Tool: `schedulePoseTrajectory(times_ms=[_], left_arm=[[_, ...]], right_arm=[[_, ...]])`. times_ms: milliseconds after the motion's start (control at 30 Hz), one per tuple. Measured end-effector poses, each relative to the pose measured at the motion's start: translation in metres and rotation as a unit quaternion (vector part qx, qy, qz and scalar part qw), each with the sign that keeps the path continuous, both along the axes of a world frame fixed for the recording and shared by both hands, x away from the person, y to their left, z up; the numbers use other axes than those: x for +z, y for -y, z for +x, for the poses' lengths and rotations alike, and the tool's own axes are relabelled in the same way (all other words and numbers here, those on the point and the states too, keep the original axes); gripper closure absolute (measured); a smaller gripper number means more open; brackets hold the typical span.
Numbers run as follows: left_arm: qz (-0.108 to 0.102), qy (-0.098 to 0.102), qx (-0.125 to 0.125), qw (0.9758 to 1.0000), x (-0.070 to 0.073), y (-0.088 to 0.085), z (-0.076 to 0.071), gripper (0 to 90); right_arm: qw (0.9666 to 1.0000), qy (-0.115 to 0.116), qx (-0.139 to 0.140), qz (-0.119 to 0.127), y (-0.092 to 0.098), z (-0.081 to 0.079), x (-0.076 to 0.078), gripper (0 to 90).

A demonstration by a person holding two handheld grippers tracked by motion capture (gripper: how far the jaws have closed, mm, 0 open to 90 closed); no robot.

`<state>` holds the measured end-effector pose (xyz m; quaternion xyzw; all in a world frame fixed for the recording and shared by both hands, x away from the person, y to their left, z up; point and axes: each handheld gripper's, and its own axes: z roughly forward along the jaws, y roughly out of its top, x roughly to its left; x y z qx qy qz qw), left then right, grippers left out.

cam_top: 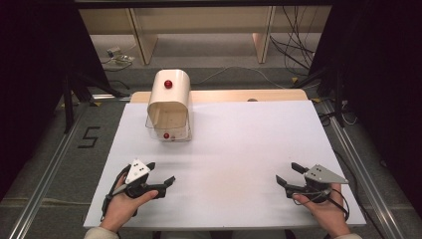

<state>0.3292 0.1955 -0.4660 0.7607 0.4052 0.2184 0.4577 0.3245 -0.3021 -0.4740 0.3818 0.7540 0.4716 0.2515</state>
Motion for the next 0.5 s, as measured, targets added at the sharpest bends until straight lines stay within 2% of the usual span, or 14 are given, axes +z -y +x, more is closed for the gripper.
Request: schedulePoseTrajectory(times_ms=[200, 500], left_arm=[[0.024, -0.002, 0.003, 0.9997, -0.0024, 0.0029, 0.0033, 18.4], [0.029, -0.008, 0.0, 0.9995, -0.005, 0.0033, 0.0045, 21.7]], right_arm=[[1.0, -0.002, 0.001, -0.002, -0.0015, -0.0003, -0.0007, 26.9], [1.0, -0.005, 0.001, -0.008, -0.0043, 0.0, -0.0005, 27.4]])
